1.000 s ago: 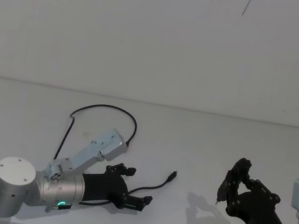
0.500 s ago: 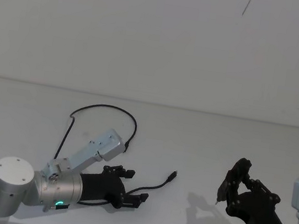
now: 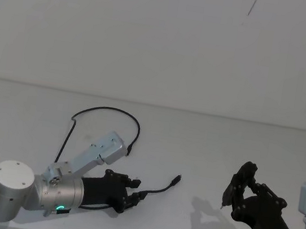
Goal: Pick up the data cable with the one hand.
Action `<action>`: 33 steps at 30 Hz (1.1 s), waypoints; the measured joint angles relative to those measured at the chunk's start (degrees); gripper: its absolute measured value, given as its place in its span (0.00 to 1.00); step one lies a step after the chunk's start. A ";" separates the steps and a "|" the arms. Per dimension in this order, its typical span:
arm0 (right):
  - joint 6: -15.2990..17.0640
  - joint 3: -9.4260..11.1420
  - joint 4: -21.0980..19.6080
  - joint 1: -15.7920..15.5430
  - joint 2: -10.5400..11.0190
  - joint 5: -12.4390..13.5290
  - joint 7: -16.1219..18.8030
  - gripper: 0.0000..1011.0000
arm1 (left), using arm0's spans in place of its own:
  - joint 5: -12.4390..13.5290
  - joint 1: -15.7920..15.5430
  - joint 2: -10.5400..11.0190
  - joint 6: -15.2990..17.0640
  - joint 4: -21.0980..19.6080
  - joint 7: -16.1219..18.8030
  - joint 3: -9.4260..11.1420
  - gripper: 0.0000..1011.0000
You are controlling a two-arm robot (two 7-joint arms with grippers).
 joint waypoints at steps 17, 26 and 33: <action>0.00 0.00 0.00 0.00 0.00 0.00 0.00 0.27 | 0.04 0.00 -0.05 -0.10 0.10 -0.05 -0.10 0.04; 0.00 0.00 0.00 0.00 0.00 0.00 0.00 0.27 | 0.01 0.14 0.13 -0.44 -0.36 -0.04 -0.26 0.04; 0.00 0.00 0.00 0.00 0.00 0.00 0.00 0.27 | -0.48 0.73 1.34 -1.09 -2.97 -0.21 -0.84 0.04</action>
